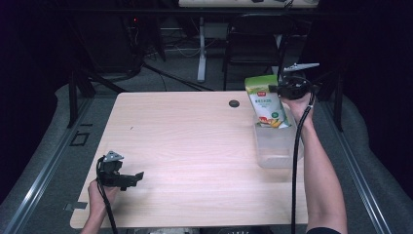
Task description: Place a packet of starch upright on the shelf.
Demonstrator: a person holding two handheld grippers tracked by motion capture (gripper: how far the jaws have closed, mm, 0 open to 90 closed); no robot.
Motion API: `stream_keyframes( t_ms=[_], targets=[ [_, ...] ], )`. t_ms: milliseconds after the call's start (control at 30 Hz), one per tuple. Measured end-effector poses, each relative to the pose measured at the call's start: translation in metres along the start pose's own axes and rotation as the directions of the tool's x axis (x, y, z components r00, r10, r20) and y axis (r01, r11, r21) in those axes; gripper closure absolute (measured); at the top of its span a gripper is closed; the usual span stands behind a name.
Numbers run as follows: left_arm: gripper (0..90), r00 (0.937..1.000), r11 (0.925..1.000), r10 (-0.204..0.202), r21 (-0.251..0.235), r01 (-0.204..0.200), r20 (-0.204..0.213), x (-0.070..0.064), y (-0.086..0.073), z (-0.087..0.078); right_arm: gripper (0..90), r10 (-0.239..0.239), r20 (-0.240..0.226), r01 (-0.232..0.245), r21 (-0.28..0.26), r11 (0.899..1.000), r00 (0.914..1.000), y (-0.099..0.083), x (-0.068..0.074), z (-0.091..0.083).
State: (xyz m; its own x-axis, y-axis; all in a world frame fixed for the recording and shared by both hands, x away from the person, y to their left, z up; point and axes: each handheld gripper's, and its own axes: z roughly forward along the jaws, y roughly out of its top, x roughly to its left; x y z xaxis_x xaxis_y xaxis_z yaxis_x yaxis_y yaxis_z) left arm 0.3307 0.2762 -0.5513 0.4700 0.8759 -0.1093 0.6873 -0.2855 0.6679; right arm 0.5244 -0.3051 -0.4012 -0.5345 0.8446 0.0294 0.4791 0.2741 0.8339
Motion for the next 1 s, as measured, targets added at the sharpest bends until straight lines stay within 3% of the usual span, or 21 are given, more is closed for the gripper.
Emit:
stream_keyframes(
  t_ms=[367,667,800,1000],
  targets=[
    [0.4,1.0000,1.0000,0.002,0.000,-0.002,0.002,0.000,0.000,0.000,87.3,-0.029,0.012,0.028,0.029,0.999,0.9995,-0.009,-0.001,0.012],
    [0.4,1.0000,1.0000,0.005,-0.001,-0.005,-0.001,0.000,0.000,0.000,86.1,0.021,0.066,-0.025,0.064,0.998,0.9976,-0.021,-0.010,0.010],
    [0.4,1.0000,1.0000,0.009,0.002,-0.009,0.000,-0.001,0.001,0.000,86.6,0.073,0.097,-0.077,0.044,0.996,0.9927,-0.027,-0.015,0.008],
    [0.3,1.0000,1.0000,0.008,-0.001,-0.008,-0.003,-0.001,0.001,-0.001,86.3,0.114,0.141,-0.121,0.043,0.992,0.9834,-0.032,-0.021,0.008]
  ],
)
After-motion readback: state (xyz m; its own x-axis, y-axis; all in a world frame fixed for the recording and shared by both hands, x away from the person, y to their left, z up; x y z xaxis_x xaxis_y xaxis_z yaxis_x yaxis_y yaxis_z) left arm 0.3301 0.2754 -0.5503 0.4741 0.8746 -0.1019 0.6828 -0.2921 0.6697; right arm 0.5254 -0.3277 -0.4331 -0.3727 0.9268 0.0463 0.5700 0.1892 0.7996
